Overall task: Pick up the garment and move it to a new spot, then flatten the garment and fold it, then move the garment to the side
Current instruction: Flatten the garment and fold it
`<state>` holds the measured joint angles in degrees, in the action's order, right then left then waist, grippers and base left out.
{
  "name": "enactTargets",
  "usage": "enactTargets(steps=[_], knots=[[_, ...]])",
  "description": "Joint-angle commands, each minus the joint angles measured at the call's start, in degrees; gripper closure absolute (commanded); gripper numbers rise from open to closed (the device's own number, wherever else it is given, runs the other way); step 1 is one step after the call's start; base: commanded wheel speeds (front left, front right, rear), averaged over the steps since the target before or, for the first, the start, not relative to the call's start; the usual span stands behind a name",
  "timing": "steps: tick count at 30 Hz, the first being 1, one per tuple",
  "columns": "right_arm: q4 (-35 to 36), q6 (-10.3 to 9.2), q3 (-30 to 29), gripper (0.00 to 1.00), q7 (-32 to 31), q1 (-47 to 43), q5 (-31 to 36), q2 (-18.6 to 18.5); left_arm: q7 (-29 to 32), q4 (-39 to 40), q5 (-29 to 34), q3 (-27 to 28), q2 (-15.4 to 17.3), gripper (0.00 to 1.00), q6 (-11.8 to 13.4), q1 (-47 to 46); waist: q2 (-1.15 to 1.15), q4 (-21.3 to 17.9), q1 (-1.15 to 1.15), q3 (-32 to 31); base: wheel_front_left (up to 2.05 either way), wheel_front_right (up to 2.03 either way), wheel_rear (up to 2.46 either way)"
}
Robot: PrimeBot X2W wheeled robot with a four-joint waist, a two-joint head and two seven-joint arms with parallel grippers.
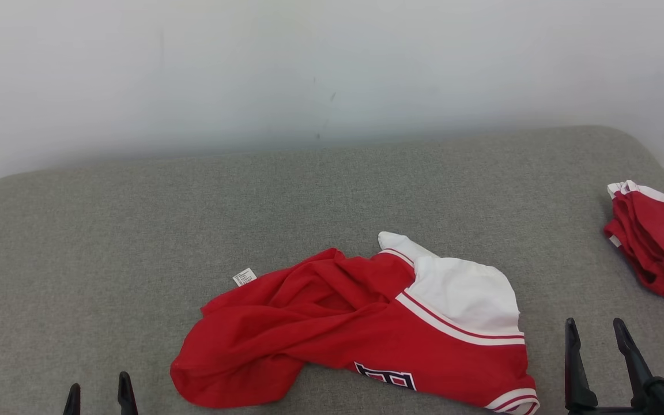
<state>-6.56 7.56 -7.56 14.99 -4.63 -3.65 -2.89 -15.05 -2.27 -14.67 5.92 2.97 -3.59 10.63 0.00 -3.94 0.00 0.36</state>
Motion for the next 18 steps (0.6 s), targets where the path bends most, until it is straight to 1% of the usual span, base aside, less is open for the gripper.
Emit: enactTargets(steps=[1,6,18], knots=[[-0.15,-0.14,0.01,0.00,0.25,-0.59,-0.41,0.02,-0.15,0.12,-0.27,0.12,-0.11,0.00,-0.03,0.51,0.00,-0.01,0.00,-0.12,0.00,0.00,0.00],[-0.02,-0.14,0.15,0.00,0.25,-0.90,-0.11,0.03,-0.16,0.37,0.25,-0.13,-0.12,0.00,-0.40,0.62,0.00,-0.10,0.00,-0.71,0.00,0.00,0.00],[-0.55,-0.14,1.56,0.00,0.25,-1.88,0.85,0.02,-0.16,-2.08,1.08,-0.63,-0.13,0.00,-1.14,-0.81,0.00,0.34,0.00,-3.04,0.00,0.00,0.00]])
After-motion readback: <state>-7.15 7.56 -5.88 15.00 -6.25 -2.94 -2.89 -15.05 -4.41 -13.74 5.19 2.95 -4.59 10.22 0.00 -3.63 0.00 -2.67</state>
